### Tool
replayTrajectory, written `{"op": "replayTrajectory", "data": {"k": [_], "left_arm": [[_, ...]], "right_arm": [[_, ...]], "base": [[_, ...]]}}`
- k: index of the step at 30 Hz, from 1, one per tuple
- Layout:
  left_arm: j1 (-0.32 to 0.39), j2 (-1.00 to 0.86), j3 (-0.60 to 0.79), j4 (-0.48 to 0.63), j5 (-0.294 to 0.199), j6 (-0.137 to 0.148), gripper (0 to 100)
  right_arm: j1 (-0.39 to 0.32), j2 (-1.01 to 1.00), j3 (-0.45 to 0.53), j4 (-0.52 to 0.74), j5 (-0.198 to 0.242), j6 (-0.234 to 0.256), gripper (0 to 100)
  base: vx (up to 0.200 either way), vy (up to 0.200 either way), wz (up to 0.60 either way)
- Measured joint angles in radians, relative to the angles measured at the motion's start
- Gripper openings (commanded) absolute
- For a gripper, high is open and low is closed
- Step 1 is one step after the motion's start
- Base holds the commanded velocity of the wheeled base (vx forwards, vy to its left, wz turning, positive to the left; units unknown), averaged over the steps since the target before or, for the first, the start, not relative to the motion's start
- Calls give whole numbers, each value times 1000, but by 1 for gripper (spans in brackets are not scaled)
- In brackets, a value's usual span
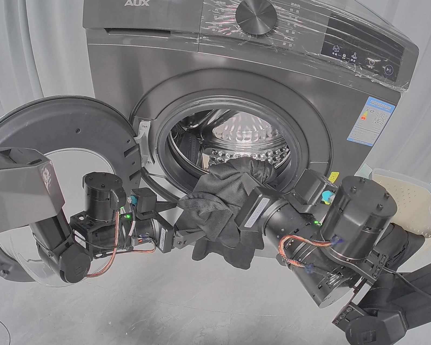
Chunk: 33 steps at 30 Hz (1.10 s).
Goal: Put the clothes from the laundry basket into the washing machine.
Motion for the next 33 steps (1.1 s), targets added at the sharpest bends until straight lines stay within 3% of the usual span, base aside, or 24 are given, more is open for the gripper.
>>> {"op": "replayTrajectory", "data": {"k": [9, 27, 28, 33], "left_arm": [[-6, 53, -16, -80, -13, -1, 100], [-23, 72, -38, -83, -9, -2, 100], [-25, 73, -42, -84, -6, -2, 0], [-29, 80, -55, -97, -2, -2, 0]], "right_arm": [[5, 0, 2, 0, 0, -1, 0], [6, 0, 2, 0, 0, -1, 0], [6, 0, 2, 0, 1, 0, 0], [6, 0, 7, -1, 2, 0, 0]], "base": [[0, 0, 0], [0, 0, 0], [0, 0, 0], [0, 0, 0]]}}
